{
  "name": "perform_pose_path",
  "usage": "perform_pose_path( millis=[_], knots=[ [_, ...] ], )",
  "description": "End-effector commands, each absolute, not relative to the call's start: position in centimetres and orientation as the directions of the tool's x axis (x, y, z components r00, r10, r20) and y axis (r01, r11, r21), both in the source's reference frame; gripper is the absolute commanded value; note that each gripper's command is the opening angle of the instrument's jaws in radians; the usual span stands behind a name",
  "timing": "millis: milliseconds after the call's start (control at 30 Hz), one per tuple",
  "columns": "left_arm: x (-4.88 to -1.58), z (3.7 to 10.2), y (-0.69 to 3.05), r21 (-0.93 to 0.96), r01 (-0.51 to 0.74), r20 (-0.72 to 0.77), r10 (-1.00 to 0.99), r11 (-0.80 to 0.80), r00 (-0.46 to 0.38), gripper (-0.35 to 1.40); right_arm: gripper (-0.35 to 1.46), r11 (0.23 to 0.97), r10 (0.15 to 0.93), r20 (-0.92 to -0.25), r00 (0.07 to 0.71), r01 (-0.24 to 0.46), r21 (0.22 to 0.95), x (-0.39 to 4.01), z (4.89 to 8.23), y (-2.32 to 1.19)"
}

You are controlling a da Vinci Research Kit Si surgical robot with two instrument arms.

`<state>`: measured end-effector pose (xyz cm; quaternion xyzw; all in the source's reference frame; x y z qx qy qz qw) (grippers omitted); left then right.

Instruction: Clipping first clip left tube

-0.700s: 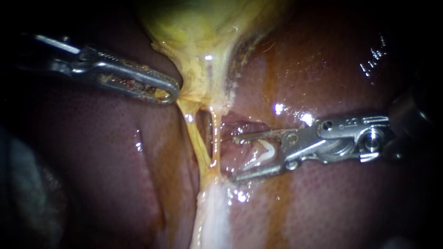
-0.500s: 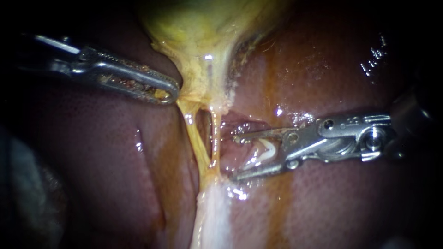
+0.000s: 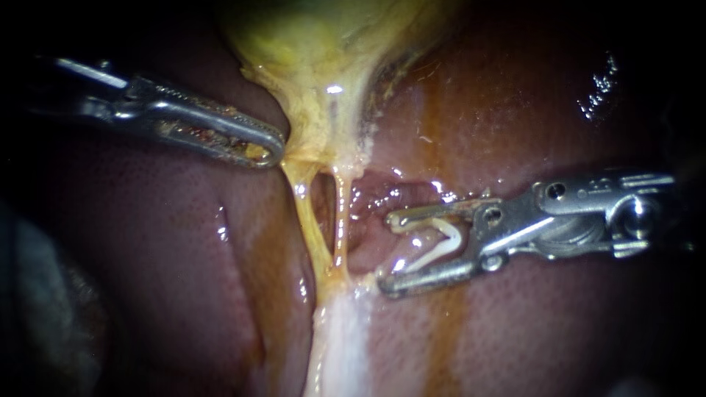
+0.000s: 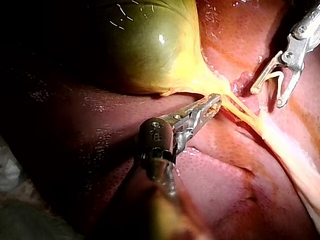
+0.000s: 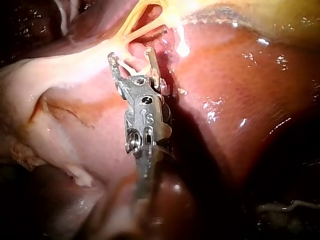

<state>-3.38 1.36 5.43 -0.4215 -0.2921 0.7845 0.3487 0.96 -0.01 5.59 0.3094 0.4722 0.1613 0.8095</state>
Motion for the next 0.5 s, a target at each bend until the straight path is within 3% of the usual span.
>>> perform_pose_path(
  millis=[33,500],
  knots=[
    [-3.38,5.43,1.37,-0.752,-0.301,-0.458,0.793,-0.586,-0.402,-0.35,0.44,0.756,0.556,-0.666,0.497,0.031,0.654,0.99,5.59,-0.01],
    [-3.38,5.44,1.36,-0.752,-0.301,-0.458,0.793,-0.587,-0.401,-0.35,0.44,0.748,0.581,-0.68,0.447,0.036,0.663,1.4,5.53,-0.03]
  ],
)
